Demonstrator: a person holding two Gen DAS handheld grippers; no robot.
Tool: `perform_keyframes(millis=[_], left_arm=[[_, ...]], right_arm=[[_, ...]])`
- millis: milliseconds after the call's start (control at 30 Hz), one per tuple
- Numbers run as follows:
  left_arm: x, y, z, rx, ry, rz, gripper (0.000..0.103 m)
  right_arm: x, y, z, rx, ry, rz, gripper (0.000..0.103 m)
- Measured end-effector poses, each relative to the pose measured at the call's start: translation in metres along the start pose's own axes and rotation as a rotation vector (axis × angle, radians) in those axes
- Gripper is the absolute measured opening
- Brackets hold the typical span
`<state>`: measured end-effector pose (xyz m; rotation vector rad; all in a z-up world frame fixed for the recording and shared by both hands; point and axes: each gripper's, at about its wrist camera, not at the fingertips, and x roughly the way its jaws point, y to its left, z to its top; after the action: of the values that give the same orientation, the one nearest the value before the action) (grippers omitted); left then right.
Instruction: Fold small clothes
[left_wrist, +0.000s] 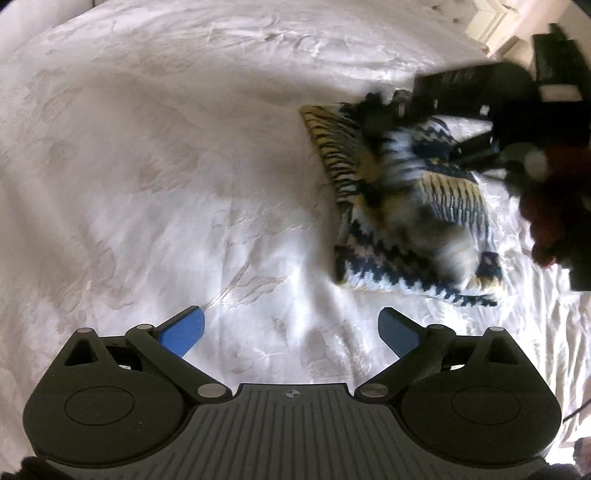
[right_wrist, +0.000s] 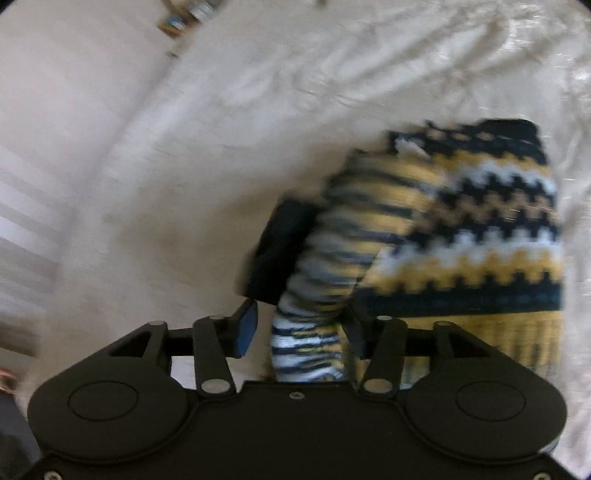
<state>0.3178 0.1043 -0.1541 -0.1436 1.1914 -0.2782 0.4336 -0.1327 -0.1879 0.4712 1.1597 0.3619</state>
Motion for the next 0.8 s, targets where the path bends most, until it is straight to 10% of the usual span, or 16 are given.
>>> perform_keyframes(millis=[200,400,567,667,800], left_arm=[[-0.009,-0.021,0.02,0.036,-0.058,-0.051,0.101],[-0.004,-0.057,0.048,0.144,-0.151,-0.083,0.101],[0.063,-0.066,0.044,0.242,-0.003,0.064,0.101],[0.082,-0.041,0.038,0.11,0.103,0.08,0.1],[0.032,-0.034,0.032,-0.022,-0.007,0.072,0.1]], right_arm=[[-0.062,-0.017,0.004,0.029,-0.148,0.103,0.06],[-0.089,-0.051,-0.016,-0.018,-0.121,-0.07,0.062],[-0.071,-0.068,-0.056,-0.058,0.019,-0.199,0.062],[-0.064,-0.074,-0.077,-0.061,0.084,-0.236,0.062],[-0.119,-0.042,-0.071,-0.114,-0.08,-0.148,0.073]])
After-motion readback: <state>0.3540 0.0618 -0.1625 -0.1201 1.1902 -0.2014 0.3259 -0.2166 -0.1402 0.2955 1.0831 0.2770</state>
